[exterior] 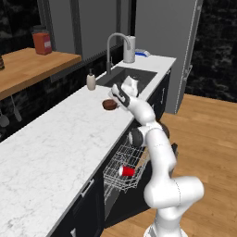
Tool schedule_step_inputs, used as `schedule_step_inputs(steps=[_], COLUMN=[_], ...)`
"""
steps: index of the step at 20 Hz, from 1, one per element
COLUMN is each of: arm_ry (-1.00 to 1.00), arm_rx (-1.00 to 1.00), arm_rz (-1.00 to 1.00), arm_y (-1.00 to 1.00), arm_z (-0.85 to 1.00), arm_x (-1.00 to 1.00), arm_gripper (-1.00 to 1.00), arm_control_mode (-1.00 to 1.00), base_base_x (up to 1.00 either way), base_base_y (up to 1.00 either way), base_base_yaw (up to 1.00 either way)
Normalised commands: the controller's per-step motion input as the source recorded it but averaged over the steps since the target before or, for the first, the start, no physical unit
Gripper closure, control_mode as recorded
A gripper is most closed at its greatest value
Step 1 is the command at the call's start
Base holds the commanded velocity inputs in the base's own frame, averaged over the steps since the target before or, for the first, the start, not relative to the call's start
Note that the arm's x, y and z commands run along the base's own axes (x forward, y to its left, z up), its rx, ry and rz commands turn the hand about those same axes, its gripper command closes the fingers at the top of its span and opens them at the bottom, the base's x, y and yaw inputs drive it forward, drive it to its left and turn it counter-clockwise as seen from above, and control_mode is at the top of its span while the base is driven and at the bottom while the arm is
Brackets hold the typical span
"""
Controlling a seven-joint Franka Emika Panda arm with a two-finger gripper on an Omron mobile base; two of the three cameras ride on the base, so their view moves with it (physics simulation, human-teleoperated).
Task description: Pick up the cup and bowl from the counter, place them in the dishwasher, and close the dishwasher door.
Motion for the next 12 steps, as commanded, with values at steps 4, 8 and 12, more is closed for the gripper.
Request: schedule_step_inputs(steps=[4,8,12], arm_ry=[0.0,0.0,-0.03], arm_rx=[0.0,0.0,0.0], arm_rz=[0.06,0.11,0.13], arm_y=[-0.6,-0.74,-0.63], arm_z=[0.43,0.12,0.0], arm_x=[-0.97,-1.0,-1.0], arm_gripper=[1.0,1.0,1.0], arm_control_mode=[-1.0,-1.0,-1.0], base_base_x=[0.0,0.0,0.0], base_base_y=[0.0,0.0,0.0], base_base_yaw=[0.0,0.0,0.0])
